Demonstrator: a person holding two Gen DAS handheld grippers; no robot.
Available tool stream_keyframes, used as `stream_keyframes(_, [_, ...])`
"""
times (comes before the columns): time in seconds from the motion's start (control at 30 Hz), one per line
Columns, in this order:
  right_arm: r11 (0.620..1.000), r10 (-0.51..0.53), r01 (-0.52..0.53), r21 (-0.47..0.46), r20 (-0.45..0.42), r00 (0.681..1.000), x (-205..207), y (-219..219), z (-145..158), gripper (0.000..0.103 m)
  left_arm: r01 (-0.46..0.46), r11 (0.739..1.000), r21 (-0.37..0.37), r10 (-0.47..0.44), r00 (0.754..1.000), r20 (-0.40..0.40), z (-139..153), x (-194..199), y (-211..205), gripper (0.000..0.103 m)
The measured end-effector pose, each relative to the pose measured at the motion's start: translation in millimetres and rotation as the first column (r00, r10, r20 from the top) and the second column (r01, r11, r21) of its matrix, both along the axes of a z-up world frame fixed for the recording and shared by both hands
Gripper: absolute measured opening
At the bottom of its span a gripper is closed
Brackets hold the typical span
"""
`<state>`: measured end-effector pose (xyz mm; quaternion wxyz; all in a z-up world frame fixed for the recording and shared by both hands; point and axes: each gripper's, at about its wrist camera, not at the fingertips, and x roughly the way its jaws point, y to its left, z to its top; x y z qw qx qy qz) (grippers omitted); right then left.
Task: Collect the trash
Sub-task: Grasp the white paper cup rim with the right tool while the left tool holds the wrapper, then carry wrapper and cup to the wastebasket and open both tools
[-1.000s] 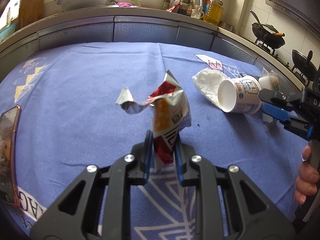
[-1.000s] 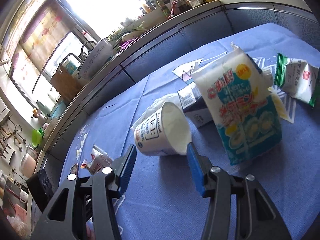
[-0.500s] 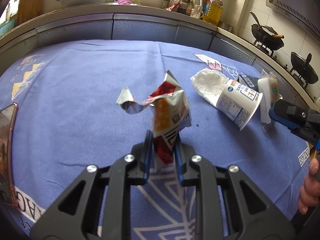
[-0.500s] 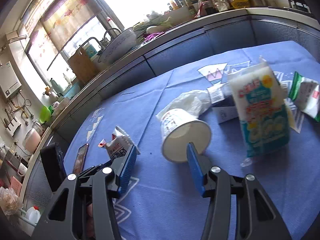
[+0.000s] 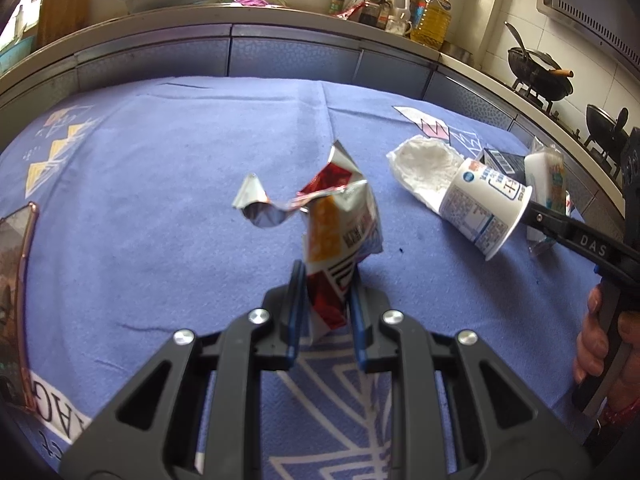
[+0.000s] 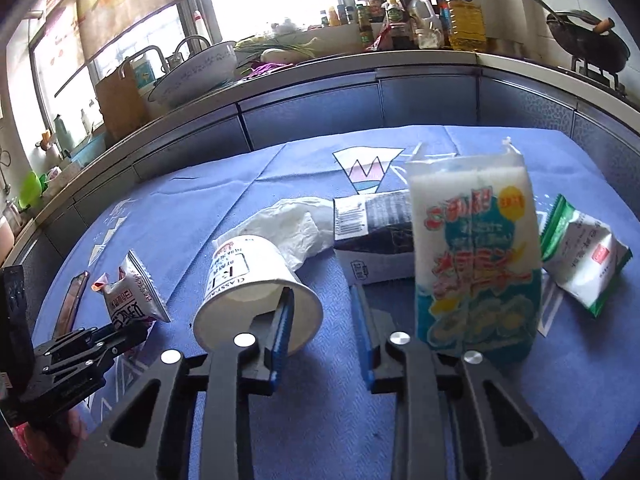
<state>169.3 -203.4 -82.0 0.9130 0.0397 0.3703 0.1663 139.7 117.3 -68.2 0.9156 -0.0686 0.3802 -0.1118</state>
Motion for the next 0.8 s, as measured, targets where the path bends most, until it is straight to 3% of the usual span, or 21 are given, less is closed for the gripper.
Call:
stream_keyframes(0.2, [0.99, 0.021, -0.017, 0.139, -0.028, 0.999, -30, -12, 15, 0.001, 0.011, 1.0, 0.007, -0.011, 1.0, 0.007, 0, -1, -2, 0.02])
stream_keyframes(0.4, [0.982, 0.03, -0.017, 0.188, -0.063, 0.998, -76, -38, 17, 0.001, 0.036, 0.999, 0.022, -0.036, 0.999, -0.002, 2, -3, -7, 0.015])
stream_keyframes(0.5, [0.979, 0.018, -0.006, 0.205, -0.06, 0.998, -92, -54, 22, 0.001, 0.039, 0.999, -0.027, -0.04, 0.999, -0.027, 3, -11, -11, 0.015])
stream_keyframes(0.6, [0.97, 0.007, 0.01, 0.244, -0.07, 0.997, -103, -71, 25, 0.001, 0.064, 0.996, -0.062, -0.067, 0.996, -0.052, 3, -23, -27, 0.015])
stream_keyframes(0.8, [0.943, -0.022, 0.053, 0.33, -0.097, 0.995, -112, -105, 28, 0.001, 0.185, 0.981, -0.05, -0.187, 0.982, -0.033, 22, -45, -78, 0.015])
